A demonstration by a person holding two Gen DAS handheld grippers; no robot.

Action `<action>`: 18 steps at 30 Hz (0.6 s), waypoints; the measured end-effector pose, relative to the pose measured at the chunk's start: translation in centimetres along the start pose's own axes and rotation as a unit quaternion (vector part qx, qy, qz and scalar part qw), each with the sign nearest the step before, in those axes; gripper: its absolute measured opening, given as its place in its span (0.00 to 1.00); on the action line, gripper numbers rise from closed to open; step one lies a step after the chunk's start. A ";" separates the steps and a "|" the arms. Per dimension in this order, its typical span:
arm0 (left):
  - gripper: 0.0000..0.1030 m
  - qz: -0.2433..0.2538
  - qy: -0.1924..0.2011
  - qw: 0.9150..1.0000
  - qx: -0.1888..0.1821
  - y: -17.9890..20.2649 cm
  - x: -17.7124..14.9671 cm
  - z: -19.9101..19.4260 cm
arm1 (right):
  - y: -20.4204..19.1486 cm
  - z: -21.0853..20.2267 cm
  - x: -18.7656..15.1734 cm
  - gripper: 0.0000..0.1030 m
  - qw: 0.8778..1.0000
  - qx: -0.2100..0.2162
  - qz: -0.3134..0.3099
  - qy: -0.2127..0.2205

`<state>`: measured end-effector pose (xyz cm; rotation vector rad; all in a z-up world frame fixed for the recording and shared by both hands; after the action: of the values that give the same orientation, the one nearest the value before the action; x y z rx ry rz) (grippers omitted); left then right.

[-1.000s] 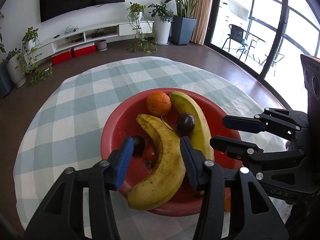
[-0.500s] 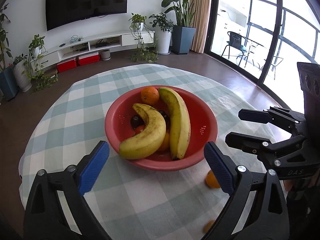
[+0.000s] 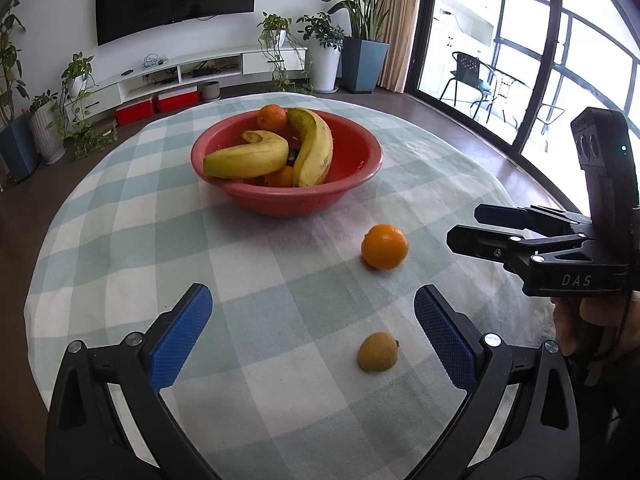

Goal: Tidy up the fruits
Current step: 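Move both open tools back toward the orange and small yellow fruit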

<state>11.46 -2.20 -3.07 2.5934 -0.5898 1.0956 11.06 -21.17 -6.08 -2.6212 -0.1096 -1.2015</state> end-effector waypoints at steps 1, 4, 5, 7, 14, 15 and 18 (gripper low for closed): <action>1.00 -0.001 -0.003 1.000 -0.002 0.2 -0.4 0.0 | 0.1 -0.1 -0.3 0.78 1.000 -0.001 0.003 -0.001; 1.00 0.001 -0.019 1.000 -0.003 0.9 -1.3 0.5 | 0.5 -0.5 -1.1 0.78 1.000 -0.002 0.011 -0.001; 1.00 0.004 -0.025 1.000 -0.004 1.2 -1.6 0.7 | 0.5 -0.6 -1.3 0.78 1.000 -0.003 0.012 0.000; 1.00 0.009 -0.034 0.999 -0.007 1.7 -2.0 1.1 | 0.6 -0.6 -1.7 0.78 1.000 -0.006 0.012 0.000; 1.00 0.022 -0.064 0.998 -0.004 3.0 -2.8 2.4 | 0.7 -0.7 -2.0 0.78 1.000 -0.007 0.010 0.004; 1.00 0.021 -0.066 0.998 -0.003 3.1 -2.9 2.5 | 0.7 -0.7 -2.1 0.78 1.000 -0.008 0.011 0.004; 0.99 0.022 -0.067 0.997 -0.007 3.3 -3.0 2.8 | 0.8 -0.7 -2.1 0.78 1.000 -0.008 0.013 0.005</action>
<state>9.81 -5.40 -6.86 2.6692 -0.6852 0.9330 9.31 -22.02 -7.34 -2.6204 -0.0637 -1.2121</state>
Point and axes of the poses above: each gripper's, at about its wrist camera, not at the fingertips, and z roughly the way its jaws point, y to its right, x to its top, the point moved 1 cm from there along z, roughly the way its jaws point, and after that the axes turned 3 degrees about y, right-handed, at the moved point
